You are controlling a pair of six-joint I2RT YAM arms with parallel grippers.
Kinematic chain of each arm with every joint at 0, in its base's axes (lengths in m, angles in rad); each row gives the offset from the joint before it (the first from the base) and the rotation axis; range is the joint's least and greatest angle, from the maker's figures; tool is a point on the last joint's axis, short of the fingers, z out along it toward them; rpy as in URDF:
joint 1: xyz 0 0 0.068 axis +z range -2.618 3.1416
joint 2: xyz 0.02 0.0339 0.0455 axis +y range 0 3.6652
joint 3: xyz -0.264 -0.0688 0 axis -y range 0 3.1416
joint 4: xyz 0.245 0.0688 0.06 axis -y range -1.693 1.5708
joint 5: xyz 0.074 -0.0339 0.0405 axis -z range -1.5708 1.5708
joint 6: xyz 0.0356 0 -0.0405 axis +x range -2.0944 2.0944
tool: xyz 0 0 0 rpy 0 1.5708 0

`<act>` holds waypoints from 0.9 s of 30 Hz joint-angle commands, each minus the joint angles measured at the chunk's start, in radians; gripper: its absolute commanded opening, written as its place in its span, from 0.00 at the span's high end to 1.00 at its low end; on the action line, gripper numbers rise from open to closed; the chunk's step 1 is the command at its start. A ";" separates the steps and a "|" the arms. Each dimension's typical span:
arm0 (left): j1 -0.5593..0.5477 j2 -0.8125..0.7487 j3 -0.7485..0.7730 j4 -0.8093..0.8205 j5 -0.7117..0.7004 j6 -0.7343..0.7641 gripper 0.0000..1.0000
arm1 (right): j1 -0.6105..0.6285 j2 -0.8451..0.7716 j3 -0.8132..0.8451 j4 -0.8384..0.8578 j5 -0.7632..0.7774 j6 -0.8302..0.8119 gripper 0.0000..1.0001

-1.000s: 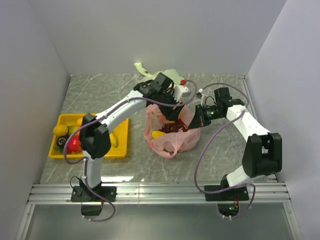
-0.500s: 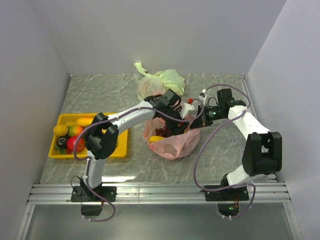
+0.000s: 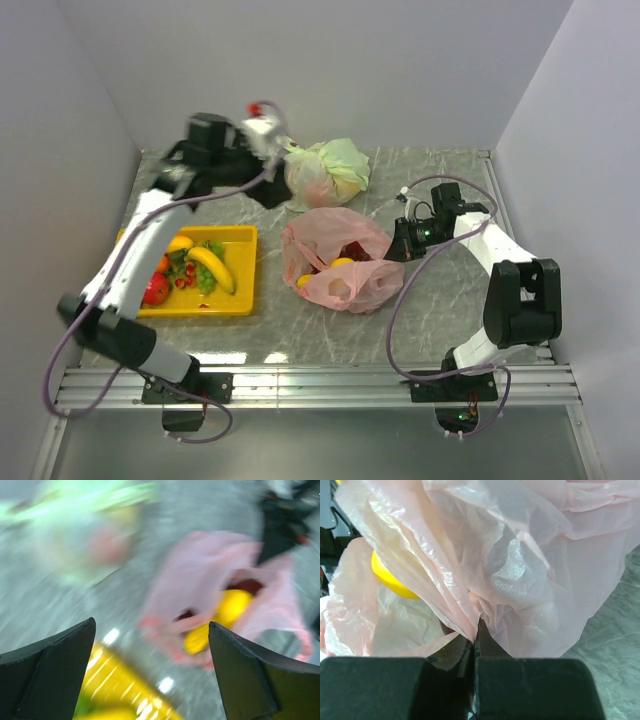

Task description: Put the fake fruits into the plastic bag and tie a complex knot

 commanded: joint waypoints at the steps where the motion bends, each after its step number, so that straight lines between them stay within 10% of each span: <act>1: 0.176 -0.100 -0.104 -0.120 -0.048 -0.052 0.01 | -0.006 0.021 0.057 -0.036 0.021 -0.038 1.00; 12: 0.732 -0.185 -0.354 -0.229 -0.445 0.031 0.01 | -0.004 0.047 0.108 -0.079 0.036 -0.041 1.00; 27: 0.881 -0.059 -0.411 -0.377 -0.413 0.198 0.03 | -0.006 0.061 0.177 -0.122 0.056 -0.051 1.00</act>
